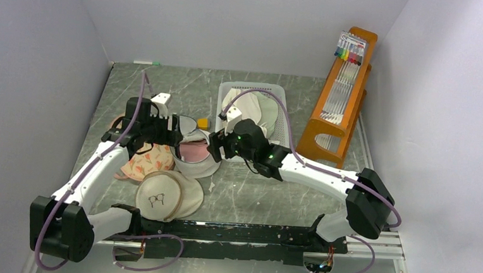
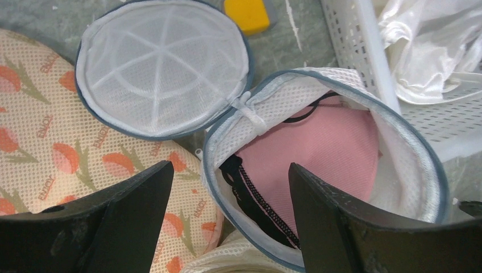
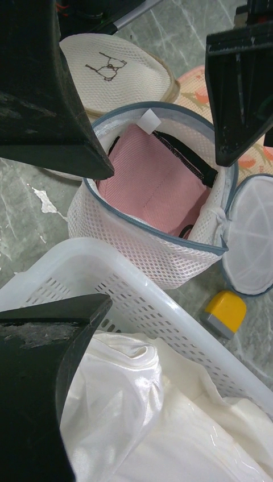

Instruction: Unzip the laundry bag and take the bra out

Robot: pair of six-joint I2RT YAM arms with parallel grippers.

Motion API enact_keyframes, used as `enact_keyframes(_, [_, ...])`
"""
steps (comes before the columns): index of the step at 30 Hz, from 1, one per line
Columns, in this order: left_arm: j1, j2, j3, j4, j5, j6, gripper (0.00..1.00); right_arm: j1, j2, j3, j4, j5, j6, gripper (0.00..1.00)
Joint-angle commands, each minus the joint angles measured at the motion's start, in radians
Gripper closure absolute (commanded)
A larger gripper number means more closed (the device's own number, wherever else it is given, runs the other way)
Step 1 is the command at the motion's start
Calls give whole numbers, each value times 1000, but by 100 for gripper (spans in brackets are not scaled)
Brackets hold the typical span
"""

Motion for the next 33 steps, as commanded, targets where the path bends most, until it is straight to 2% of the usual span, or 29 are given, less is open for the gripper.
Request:
enact_keyframes(1, [-3,45,15,-35,-72,-7,15,6,-16,8,35,-3,-12,26])
enact_keyframes(4, [-11,97,24,-55,-85,-5,16,8,-19,11,38,-13,-12,26])
enact_keyframes(9, [-17,158,32,-59,-10,4,25,13,-24,15,32,-15,-5,26])
enact_keyframes(11, [-18,152,30,-54,16,7,35,17,-30,8,39,-20,-1,26])
enact_keyframes(15, [-33,102,35,-51,25,16,61,25,-29,18,30,-20,4,26])
enact_keyframes(20, [-56,11,17,-28,-7,6,74,38,-23,35,18,-16,-2,26])
enact_keyframes(25, [-80,10,27,-33,13,18,92,60,-18,75,1,19,-28,26])
enact_keyframes(28, [-83,10,27,-31,21,22,93,73,1,113,-35,40,-57,27])
enact_keyframes(33, [-90,-16,22,-15,44,28,93,121,75,203,-126,97,-117,40])
